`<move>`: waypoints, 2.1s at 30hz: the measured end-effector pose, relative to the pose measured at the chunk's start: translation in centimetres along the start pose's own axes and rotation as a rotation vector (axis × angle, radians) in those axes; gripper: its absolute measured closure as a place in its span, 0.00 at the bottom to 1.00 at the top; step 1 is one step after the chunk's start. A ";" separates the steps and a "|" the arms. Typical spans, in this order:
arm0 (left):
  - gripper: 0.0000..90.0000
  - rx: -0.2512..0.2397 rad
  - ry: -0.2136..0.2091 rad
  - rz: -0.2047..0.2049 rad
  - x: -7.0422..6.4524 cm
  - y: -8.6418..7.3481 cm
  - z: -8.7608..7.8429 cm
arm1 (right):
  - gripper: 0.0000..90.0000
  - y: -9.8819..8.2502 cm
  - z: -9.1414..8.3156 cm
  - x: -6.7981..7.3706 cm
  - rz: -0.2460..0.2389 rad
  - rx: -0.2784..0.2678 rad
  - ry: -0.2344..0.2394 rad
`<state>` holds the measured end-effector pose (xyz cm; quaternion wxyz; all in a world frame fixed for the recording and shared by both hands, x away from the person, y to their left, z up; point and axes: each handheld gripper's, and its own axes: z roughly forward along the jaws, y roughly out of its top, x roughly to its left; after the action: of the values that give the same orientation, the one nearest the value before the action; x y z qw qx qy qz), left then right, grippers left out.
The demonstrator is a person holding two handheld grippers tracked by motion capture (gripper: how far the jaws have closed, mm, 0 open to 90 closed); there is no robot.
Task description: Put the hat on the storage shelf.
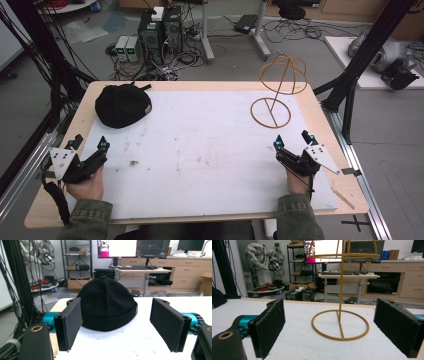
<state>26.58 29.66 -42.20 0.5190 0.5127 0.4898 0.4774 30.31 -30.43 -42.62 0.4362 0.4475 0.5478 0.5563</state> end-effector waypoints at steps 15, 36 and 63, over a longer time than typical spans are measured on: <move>0.28 0.010 -0.015 -0.023 0.1 -0.1 0.3 | 0.11 -0.1 0.1 0.0 0.012 0.018 0.023; 0.25 -0.016 -0.076 0.004 -1.6 3.3 2.6 | 0.11 -0.2 0.3 0.4 0.018 0.033 0.040; 0.20 0.041 -0.009 -0.002 -0.3 7.8 9.4 | 0.11 -0.3 0.5 0.3 0.023 0.049 0.030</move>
<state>35.99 28.86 -34.40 0.5110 0.5249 0.4977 0.4644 30.68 -30.03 -42.87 0.4102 0.4560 0.5627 0.5543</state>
